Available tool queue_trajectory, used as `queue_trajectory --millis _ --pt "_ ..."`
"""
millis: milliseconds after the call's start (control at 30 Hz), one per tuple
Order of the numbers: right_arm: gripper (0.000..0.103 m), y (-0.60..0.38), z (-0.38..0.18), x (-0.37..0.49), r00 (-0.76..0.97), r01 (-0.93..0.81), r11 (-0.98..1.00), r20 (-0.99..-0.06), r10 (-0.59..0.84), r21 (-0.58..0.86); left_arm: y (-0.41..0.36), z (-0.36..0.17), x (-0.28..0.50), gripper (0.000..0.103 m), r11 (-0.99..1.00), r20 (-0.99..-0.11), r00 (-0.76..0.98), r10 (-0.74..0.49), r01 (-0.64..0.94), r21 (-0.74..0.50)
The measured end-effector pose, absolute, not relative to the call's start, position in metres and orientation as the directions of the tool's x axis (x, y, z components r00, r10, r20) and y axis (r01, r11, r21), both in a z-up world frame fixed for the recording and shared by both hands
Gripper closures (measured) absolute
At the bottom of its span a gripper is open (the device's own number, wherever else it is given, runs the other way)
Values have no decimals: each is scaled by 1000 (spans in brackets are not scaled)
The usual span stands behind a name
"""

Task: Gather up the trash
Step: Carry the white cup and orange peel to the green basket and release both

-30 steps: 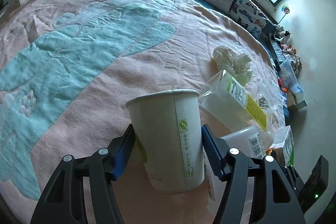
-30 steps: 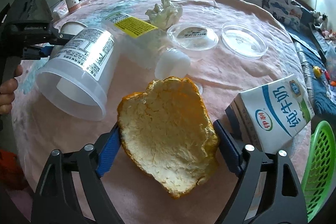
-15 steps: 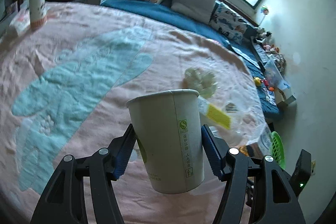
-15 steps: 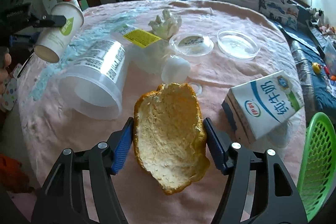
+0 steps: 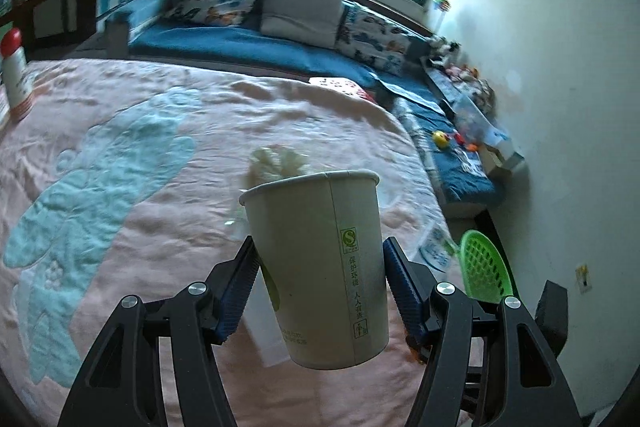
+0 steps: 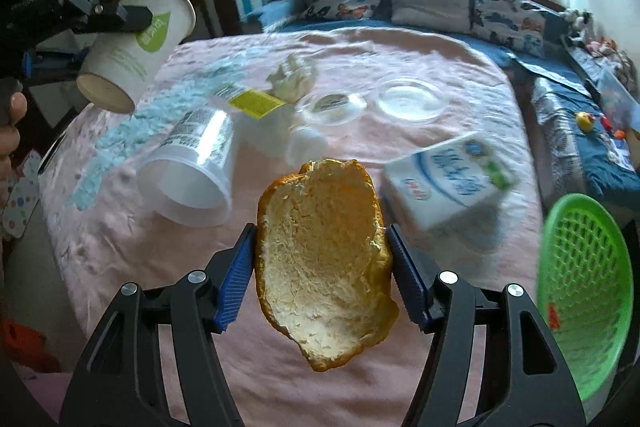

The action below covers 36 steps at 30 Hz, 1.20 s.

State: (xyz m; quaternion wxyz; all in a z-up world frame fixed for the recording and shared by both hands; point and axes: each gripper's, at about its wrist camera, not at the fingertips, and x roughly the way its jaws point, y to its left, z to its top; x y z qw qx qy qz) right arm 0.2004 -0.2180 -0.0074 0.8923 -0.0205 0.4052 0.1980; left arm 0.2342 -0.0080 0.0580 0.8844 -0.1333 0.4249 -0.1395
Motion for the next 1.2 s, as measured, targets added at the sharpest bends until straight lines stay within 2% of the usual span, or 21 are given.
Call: queue_trajectory --millis 300,567,733,933,1200 --pt "38 -324 5 185 679 -120 986 -715 166 114 -85 60 237 42 892 -715 534 -451 272 -360" --pt "38 -418 -22 185 648 105 990 -762 8 100 -160 53 240 42 859 -733 464 -498 382 -341" --pt "33 -455 -40 187 625 175 974 -781 2 143 -195 48 244 42 848 -749 434 -501 420 -324" --pt "19 -473 -46 184 638 198 959 -769 32 204 -231 43 249 42 838 -763 414 -497 457 -298" --pt "19 -479 -31 164 667 196 962 -745 12 190 -279 32 255 41 807 -778 365 -511 515 -289"
